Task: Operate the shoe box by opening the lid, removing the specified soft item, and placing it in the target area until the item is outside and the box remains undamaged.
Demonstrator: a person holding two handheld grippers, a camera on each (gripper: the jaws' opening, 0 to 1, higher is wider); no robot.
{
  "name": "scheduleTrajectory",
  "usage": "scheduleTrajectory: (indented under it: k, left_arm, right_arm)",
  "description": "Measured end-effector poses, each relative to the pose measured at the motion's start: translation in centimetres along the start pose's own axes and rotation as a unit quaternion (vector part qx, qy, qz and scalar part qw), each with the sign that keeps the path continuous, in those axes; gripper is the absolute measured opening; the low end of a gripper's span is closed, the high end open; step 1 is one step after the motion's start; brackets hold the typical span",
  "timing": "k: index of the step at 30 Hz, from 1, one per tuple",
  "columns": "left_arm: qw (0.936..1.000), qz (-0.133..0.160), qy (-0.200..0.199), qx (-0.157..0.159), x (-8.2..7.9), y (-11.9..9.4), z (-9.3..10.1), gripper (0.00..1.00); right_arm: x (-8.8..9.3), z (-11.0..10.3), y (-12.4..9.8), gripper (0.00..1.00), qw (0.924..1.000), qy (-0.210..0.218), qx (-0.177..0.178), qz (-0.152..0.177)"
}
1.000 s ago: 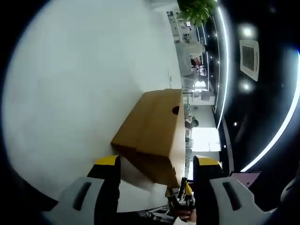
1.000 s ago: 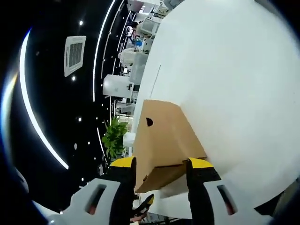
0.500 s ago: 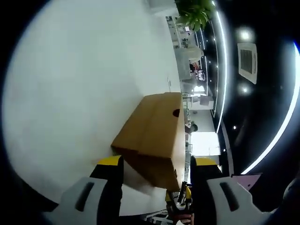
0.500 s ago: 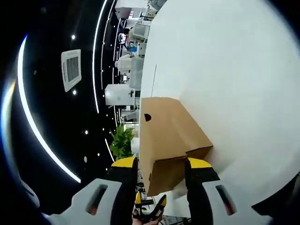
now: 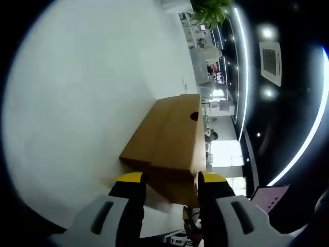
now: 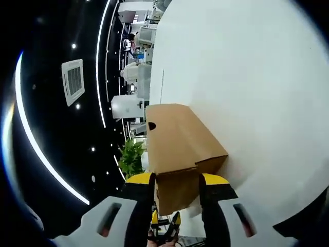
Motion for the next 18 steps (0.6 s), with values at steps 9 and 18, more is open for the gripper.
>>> scheduleTrajectory:
  k: [9, 18]
  left_arm:
    - [1.0, -0.002, 0.004, -0.002, -0.2, 0.1, -0.3, 0.41]
    - [1.0, 0.006, 0.005, 0.002, 0.1, -0.2, 0.4, 0.34]
  right_arm:
    - [1.6, -0.8, 0.3, 0.35, 0.9991, 0.016, -0.039, 0.0]
    - [2.3, -2.3, 0.0, 0.27, 0.9985, 0.019, -0.052, -0.003]
Point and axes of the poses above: the point that each gripper's makers call its tool centre point, and the gripper's own axes: y roughly forward along the fingers, z roughly to its right, x roughly out of its underside, the point moved 2 cm from there along -y, roughly backward along the fingers, and after that the axes turned 5 degrees about -x, right-handed, at the moved point
